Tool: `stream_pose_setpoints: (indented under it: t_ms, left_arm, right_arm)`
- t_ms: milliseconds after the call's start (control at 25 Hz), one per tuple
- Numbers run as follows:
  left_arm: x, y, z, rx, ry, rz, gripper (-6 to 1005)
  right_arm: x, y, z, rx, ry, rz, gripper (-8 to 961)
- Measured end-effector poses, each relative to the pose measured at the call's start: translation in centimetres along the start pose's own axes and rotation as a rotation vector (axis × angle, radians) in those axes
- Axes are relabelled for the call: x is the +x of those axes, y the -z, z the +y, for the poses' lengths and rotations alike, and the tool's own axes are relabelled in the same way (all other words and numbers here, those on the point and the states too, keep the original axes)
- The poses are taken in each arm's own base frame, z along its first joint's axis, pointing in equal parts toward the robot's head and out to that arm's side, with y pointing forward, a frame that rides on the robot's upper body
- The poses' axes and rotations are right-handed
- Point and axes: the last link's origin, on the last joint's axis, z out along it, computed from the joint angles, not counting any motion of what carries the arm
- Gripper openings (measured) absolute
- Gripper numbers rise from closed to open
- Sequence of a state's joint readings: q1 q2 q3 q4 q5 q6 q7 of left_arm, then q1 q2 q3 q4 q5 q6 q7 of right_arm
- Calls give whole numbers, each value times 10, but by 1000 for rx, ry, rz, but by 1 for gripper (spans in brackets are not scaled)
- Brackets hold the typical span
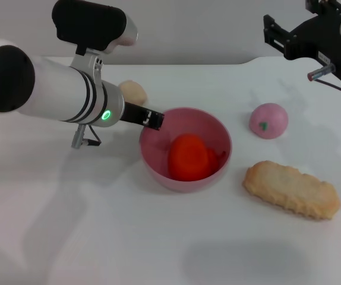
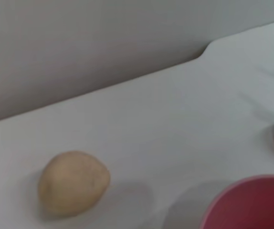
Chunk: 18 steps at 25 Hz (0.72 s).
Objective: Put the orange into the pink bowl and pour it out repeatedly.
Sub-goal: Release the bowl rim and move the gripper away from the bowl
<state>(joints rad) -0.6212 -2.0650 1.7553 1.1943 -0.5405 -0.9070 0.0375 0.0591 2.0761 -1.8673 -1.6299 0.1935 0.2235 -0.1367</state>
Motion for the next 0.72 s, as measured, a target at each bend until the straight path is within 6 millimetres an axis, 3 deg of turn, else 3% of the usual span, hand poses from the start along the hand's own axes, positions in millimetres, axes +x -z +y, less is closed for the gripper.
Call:
stream_pose_setpoints:
  t_ms: [80,200,400,440,520,600,720]
  left_arm:
    - [4,0,-2,7,-10,36,96]
    - [8,1,-4,13,-24,71,219]
    - [25,6,-19,60,-53,292,434]
    - [32,15,-33,110,-61,453,479]
    - [31,25,-47,173,-56,603,568]
    - [25,34,-62,247,-62,733,770]
    - [15,37,-72,302,-71,789,775]
  right_arm:
    - [0,-1,-1,4,-5,-6,692]
    - [0,-1,-5,22,-11,-54,763]
    - [8,-6,-10,39,-42,-99,808]
    - [11,-7,-11,43,-45,-111,813]
    - [17,-6,-13,59,-46,-168,813]
    - [26,-4,-15,73,-60,-207,813]
    - [47,-6,-22,93,-114,-208,813]
